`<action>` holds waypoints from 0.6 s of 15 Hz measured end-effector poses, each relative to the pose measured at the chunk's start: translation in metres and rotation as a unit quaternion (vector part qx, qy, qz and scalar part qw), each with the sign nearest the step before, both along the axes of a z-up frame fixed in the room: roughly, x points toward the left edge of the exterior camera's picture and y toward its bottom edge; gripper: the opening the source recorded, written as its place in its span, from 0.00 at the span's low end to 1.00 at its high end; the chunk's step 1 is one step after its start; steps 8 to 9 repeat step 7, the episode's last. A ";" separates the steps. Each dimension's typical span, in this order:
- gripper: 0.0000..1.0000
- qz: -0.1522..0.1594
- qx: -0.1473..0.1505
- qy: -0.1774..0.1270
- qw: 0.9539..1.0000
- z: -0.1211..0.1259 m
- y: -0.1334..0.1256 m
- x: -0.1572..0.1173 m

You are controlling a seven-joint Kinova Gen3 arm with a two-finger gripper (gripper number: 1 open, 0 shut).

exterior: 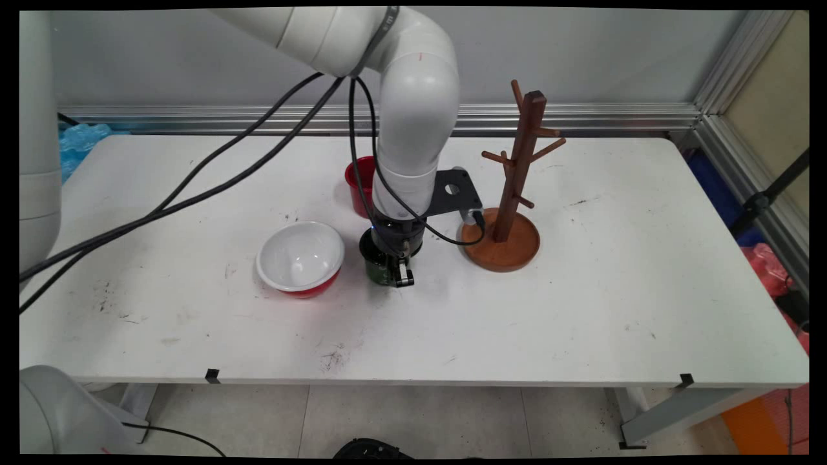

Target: Place the picked object on the table

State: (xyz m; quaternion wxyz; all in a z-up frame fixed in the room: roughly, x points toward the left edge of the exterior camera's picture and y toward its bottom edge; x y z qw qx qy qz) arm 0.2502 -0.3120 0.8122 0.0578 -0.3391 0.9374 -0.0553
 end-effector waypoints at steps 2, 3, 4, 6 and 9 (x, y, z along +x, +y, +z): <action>1.00 0.003 0.003 -0.001 1.000 -0.001 -0.003 -0.003; 1.00 0.004 0.003 -0.001 1.000 -0.001 -0.004 -0.004; 1.00 0.005 0.003 0.000 1.000 -0.001 -0.005 -0.005; 1.00 0.005 0.001 0.002 1.000 0.000 -0.007 -0.007; 1.00 0.005 0.000 0.003 1.000 0.000 -0.008 -0.007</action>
